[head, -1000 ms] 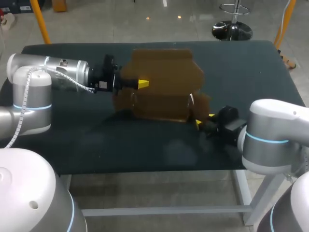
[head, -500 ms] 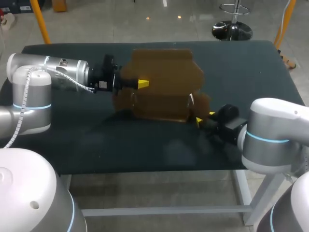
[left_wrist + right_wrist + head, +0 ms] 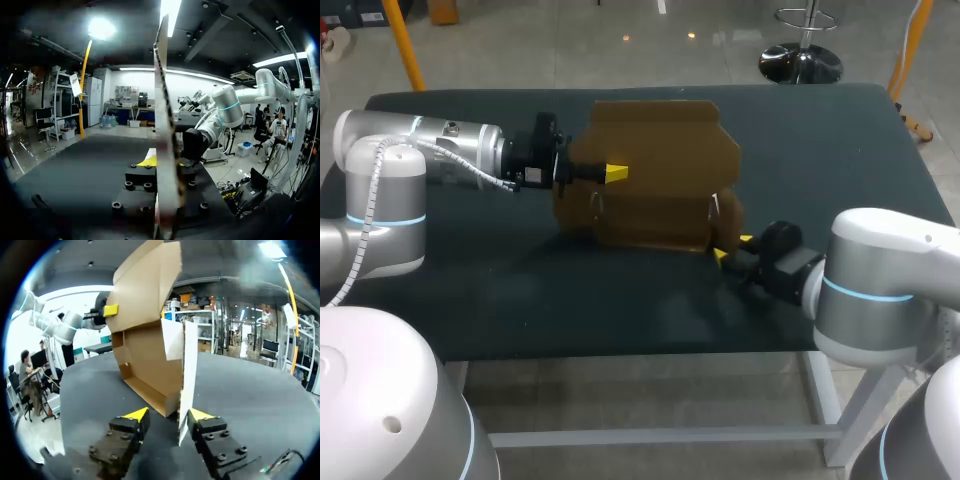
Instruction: Assemble the packaging by folding the flat box into shape, placing the metal phone stand inside, and closing the box properly
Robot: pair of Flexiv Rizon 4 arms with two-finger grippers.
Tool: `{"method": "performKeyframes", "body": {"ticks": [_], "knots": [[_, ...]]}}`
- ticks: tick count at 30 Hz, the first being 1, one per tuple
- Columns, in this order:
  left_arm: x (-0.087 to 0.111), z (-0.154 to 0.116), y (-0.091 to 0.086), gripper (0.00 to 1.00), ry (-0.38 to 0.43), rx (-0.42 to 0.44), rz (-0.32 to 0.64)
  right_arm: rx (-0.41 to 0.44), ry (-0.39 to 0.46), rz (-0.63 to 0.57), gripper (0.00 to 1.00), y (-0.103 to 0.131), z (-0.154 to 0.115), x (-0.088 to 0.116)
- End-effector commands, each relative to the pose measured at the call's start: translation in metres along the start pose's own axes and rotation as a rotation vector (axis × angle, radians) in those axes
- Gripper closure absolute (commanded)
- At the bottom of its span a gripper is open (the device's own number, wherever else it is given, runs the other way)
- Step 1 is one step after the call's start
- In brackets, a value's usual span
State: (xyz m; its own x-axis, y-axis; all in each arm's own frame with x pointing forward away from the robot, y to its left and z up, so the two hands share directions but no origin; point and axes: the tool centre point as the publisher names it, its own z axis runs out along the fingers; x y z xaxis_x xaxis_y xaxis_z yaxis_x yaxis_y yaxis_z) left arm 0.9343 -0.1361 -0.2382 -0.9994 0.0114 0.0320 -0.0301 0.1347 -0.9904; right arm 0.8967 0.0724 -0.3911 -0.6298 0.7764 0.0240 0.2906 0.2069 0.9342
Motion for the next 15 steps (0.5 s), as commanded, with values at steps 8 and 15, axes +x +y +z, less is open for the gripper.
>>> {"method": "performKeyframes", "body": {"ticks": [8, 15], "knots": [[-0.001, 0.000, 0.005, 1.00, 0.003, 0.001, 0.000, -0.003, 0.005, -0.030, 0.48, 0.007, 0.009, 0.018], [-0.001, 0.000, 0.005, 1.00, 0.003, 0.001, 0.000, -0.004, 0.024, -0.037, 0.46, 0.011, 0.017, 0.028]]}}
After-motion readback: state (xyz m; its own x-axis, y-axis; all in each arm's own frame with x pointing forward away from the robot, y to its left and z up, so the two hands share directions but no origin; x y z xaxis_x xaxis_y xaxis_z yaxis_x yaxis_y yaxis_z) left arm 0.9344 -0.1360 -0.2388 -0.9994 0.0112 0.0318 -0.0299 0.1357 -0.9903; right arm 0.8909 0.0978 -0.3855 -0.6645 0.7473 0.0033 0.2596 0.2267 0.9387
